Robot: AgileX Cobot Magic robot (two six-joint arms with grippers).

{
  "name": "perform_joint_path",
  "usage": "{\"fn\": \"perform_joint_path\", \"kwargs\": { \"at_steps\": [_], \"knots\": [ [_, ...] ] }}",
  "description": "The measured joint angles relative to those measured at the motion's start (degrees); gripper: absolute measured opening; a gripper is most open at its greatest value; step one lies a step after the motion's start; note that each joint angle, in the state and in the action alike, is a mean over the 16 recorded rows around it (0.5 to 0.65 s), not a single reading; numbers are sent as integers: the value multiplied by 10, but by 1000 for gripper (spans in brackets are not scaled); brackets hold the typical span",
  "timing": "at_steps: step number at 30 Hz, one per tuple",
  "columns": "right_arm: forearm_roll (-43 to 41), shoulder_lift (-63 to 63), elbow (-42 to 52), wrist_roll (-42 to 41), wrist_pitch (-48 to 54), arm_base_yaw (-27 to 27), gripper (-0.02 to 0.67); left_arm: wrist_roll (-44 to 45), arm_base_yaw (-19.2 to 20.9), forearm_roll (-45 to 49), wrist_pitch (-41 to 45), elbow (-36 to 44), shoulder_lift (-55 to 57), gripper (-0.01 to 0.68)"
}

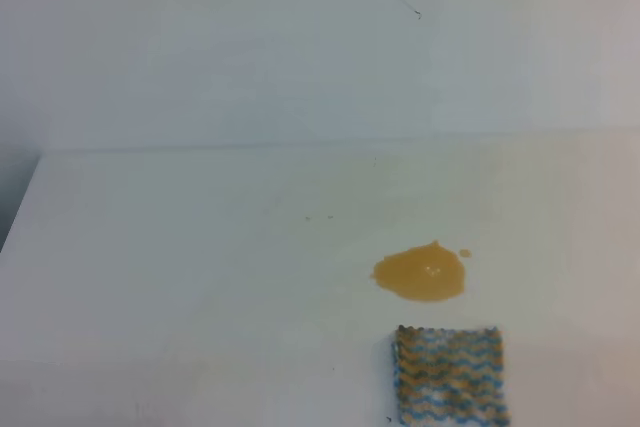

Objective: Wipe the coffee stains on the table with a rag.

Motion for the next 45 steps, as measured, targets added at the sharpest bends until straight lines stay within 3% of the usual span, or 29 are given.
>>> {"fn": "perform_joint_path", "kwargs": {
  "at_steps": [45],
  "knots": [
    [0, 0, 0, 0, 0, 0, -3, -1, 0, 0, 0, 0, 0, -1]
  ]
}}
